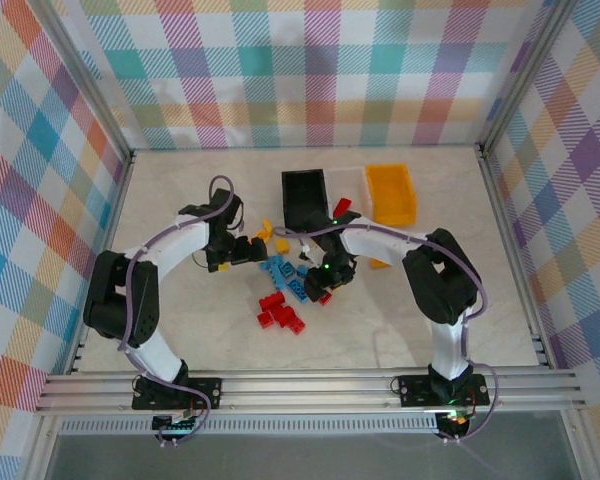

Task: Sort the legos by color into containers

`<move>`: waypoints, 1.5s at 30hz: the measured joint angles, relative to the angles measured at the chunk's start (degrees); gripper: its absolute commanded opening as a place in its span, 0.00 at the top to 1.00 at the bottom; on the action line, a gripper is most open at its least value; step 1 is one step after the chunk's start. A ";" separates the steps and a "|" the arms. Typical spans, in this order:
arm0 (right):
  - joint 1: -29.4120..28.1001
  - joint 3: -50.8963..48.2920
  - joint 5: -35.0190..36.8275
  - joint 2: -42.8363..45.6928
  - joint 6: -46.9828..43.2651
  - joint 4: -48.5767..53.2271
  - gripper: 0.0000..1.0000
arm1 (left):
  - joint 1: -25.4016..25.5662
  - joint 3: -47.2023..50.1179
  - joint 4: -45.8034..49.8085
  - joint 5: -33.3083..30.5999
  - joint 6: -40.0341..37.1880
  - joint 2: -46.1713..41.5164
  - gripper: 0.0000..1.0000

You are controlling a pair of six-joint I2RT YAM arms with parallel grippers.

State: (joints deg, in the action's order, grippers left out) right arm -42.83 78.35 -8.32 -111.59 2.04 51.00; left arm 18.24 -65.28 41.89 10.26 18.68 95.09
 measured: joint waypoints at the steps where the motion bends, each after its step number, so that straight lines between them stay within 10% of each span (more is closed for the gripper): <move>1: -0.13 0.09 0.44 -0.31 -0.17 -0.04 0.39 | 0.00 0.07 0.00 0.00 0.00 -0.09 0.03; 25: 1.88 1.07 7.15 6.86 3.23 1.92 0.63 | 0.00 1.62 -0.20 -0.07 -0.09 -3.15 0.03; 35: 20.63 34.07 3.15 -5.33 10.54 3.30 0.65 | 2.60 2.49 0.33 -1.18 -1.44 -7.50 0.03; 45: 23.65 52.96 3.13 -26.53 12.52 8.55 0.62 | 3.13 3.19 1.70 -2.64 -1.36 -9.11 0.04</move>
State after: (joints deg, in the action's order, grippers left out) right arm -19.18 131.31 -5.19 -138.12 14.57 59.55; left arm 21.37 -62.08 43.59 7.62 17.32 85.97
